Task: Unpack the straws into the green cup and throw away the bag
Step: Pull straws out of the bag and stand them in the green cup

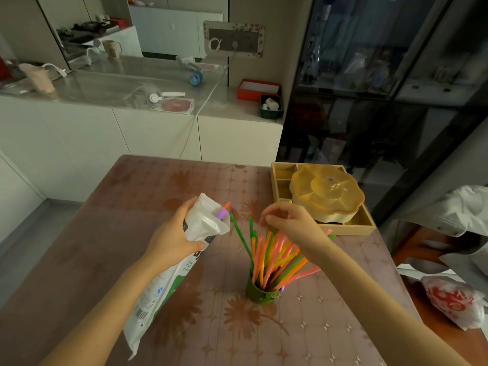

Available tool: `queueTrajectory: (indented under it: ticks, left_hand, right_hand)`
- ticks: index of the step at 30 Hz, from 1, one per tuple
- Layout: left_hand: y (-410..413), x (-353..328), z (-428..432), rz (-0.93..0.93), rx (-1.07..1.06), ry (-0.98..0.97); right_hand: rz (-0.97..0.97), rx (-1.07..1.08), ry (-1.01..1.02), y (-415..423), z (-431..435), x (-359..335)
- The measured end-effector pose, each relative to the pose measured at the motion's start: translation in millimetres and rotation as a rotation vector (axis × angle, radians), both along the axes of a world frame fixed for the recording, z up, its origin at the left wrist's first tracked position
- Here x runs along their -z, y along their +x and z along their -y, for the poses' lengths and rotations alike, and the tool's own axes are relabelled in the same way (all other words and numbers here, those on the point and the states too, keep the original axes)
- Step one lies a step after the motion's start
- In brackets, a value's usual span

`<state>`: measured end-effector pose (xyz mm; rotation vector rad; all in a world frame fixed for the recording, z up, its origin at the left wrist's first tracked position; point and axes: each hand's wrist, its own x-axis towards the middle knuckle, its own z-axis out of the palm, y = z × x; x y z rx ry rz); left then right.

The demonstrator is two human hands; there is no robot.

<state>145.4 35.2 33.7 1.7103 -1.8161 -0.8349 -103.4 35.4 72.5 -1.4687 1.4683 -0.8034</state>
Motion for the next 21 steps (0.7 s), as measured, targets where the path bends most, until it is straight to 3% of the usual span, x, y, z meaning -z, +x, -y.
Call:
queueTrajectory:
  ticks: [5,7,9,12,16,21]
  left_hand:
    - [-2.9,-26.7,-1.2,-0.017,0.008,-0.073]
    - [-3.9,-42.4,-2.3,-0.018,0.000,-0.113]
    - [-4.7,-60.6,-2.8,-0.040,-0.003,-0.175]
    - [-12.7,-90.9,-2.0,0.024,0.051,-0.254]
    - [-38.7,-126.0,3.3,0.502,0.301,-0.410]
    - [-74.5,-164.8,12.9,0.958,0.648,-0.535]
  right_hand:
    - [-0.211,0.088,-0.255,-10.5,0.5,-18.4]
    - [-0.192,0.185,-0.339,-15.2,-4.5,-26.1]
    - [-0.026,0.313,-0.363,-17.6,-11.7,-34.7]
    - [0.450,0.378,-0.251,-14.5,-18.6,-44.9]
    - [0.974,0.309,0.034,-3.2,-18.4,-52.1]
    - [1.196,0.334,0.297,12.4,-12.6,-41.8]
